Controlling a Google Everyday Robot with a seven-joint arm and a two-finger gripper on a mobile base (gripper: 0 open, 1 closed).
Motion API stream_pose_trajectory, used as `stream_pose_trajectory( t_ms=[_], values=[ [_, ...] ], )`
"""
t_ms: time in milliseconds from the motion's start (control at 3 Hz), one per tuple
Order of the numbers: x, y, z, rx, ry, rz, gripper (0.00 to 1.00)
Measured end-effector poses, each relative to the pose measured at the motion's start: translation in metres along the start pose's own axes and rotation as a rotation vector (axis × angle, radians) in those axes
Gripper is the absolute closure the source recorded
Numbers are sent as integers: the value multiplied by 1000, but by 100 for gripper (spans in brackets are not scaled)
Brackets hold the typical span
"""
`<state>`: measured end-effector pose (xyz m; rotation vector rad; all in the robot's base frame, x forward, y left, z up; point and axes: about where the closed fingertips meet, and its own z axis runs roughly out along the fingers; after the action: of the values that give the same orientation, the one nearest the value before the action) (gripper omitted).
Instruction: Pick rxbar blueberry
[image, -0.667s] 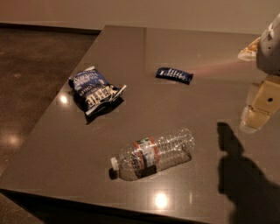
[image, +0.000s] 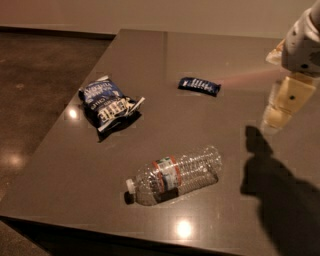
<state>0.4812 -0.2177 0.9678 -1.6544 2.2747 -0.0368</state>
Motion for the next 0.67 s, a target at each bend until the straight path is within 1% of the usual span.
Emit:
stream_pose_trajectory(
  t_ms=[333,667],
  values=[
    [-8,-35,20,-13,-28,57,0],
    [-17,-75,42,3,-51,118,0]
  ],
)
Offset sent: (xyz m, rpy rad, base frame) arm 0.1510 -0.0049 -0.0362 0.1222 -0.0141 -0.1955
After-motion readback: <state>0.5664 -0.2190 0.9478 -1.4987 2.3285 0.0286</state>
